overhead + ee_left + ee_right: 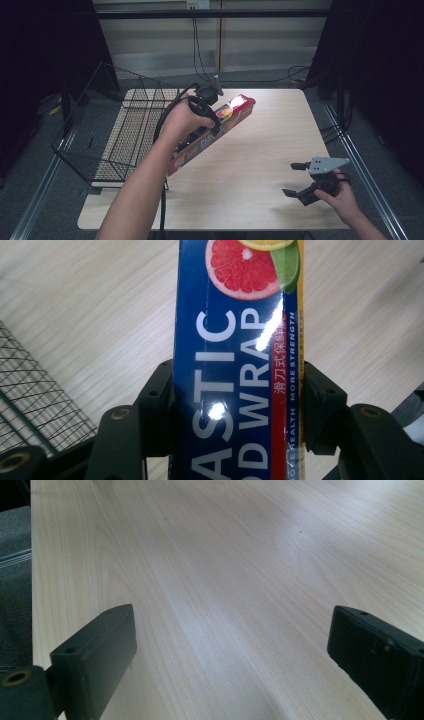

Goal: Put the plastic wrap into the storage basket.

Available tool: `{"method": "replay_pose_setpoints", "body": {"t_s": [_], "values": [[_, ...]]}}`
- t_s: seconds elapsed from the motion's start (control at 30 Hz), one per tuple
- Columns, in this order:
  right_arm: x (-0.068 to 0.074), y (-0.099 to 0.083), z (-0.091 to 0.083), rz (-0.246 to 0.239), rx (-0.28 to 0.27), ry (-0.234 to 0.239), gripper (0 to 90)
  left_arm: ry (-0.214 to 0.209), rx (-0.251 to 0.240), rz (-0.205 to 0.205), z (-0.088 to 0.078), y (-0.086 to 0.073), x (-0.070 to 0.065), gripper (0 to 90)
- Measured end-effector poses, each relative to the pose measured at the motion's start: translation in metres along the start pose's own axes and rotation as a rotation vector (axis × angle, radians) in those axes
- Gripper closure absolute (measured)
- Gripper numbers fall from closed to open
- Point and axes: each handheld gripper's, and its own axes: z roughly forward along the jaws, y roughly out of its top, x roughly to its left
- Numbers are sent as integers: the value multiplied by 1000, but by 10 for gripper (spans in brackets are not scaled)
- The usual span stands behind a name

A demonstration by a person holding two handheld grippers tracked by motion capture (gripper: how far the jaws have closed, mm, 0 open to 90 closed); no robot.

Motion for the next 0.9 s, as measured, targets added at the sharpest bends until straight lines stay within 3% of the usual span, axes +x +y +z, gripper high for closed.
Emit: {"method": "replay_pose_setpoints", "body": {"t_s": [0.9], "values": [[0, 1, -2, 6, 0, -3, 53, 64, -25, -99, -51, -13, 21, 436]]}}
